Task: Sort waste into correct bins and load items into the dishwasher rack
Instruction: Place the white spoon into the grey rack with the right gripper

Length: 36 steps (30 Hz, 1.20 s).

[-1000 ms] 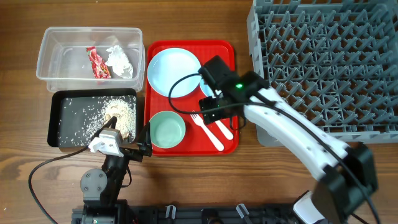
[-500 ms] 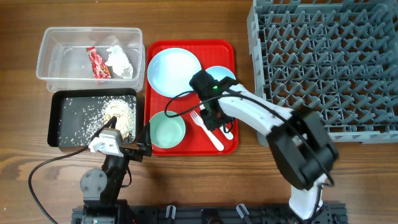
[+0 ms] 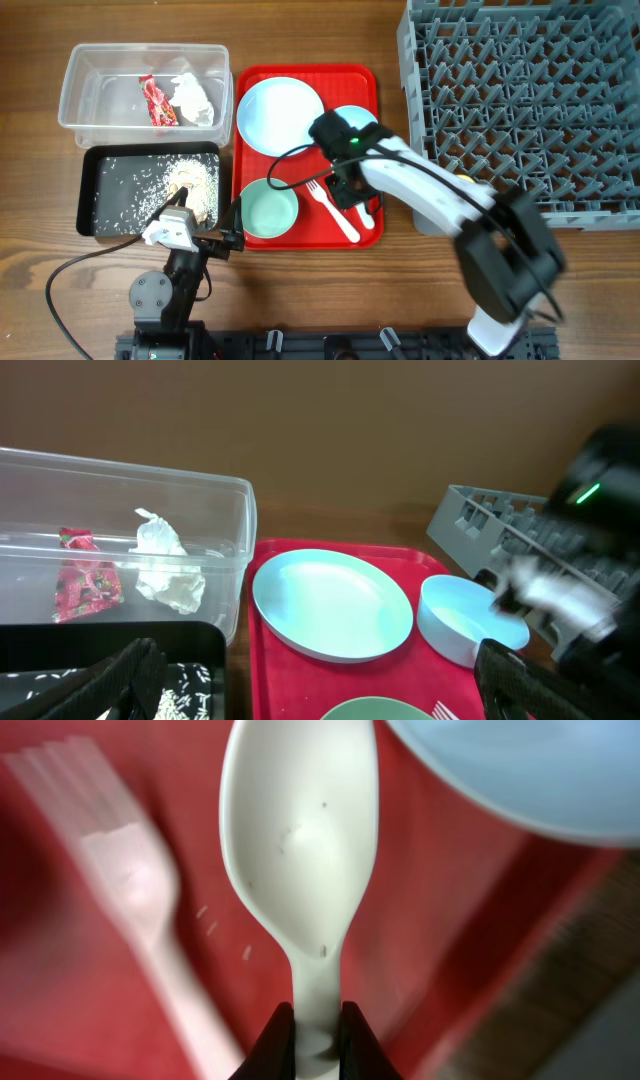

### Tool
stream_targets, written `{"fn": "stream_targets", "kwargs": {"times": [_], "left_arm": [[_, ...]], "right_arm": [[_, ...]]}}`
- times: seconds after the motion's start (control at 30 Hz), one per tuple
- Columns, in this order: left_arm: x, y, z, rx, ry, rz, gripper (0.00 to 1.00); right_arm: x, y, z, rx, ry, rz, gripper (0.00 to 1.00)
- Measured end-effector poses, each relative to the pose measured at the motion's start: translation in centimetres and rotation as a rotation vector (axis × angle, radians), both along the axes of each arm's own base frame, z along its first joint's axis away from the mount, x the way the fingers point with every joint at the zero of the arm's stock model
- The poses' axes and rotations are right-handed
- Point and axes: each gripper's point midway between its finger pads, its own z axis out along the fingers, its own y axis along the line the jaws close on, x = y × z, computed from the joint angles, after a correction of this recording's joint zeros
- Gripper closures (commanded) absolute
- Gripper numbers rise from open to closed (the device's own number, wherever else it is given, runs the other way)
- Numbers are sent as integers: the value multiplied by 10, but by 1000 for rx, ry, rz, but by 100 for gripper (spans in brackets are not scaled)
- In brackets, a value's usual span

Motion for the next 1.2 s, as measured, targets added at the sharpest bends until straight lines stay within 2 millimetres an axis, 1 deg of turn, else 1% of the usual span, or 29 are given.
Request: {"fn": "stream_targets", "kwargs": {"times": [0.03,0.1,0.13,0.2,0.23,0.3,0.33,0.4,0.43,0.47,0.53,0.63,0.73,0.77,0.8,0.83,0.87,0.9,0.97,1.03,1.07,1.1,1.13,1.2], "left_arm": [[0,0,0,0,0,0,0],[0,0,0,0,0,0,0],[0,0,0,0,0,0,0],[0,0,0,0,0,0,0],[0,0,0,0,0,0,0],[0,0,0,0,0,0,0],[0,0,0,0,0,0,0],[0,0,0,0,0,0,0],[0,0,0,0,0,0,0],[0,0,0,0,0,0,0],[0,0,0,0,0,0,0],[0,0,0,0,0,0,0],[0,0,0,0,0,0,0],[0,0,0,0,0,0,0],[0,0,0,0,0,0,0],[0,0,0,0,0,0,0],[0,0,0,0,0,0,0],[0,0,0,0,0,0,0],[0,0,0,0,0,0,0],[0,0,0,0,0,0,0],[0,0,0,0,0,0,0],[0,0,0,0,0,0,0],[0,0,0,0,0,0,0],[0,0,0,0,0,0,0]], "right_arm": [[0,1,13,24,-22,4,96],[1,1,48,86,-89,11,96],[3,0,68,122,-134,13,96],[5,-4,99,175,-211,6,95],[7,-9,116,198,-254,-4,95],[13,-24,137,212,-325,-43,95],[18,-33,144,206,-355,-68,94],[38,-60,154,180,-424,-153,91],[46,-71,156,172,-446,-186,91],[57,-86,158,157,-474,-236,91],[75,-112,158,132,-511,-314,91],[98,-146,150,93,-534,-414,92],[107,-162,136,66,-511,-448,92],[108,-166,124,49,-479,-441,92],[109,-166,118,42,-463,-435,91],[108,-165,111,32,-441,-422,88],[107,-163,107,25,-427,-413,83],[105,-161,101,11,-410,-398,80],[104,-158,95,-6,-393,-380,75],[98,-155,92,-15,-367,-364,68],[94,-153,91,-18,-355,-356,62],[90,-150,90,-16,-334,-339,50],[86,-145,90,-4,-317,-320,39],[80,-128,93,48,-295,-276,39]]}}
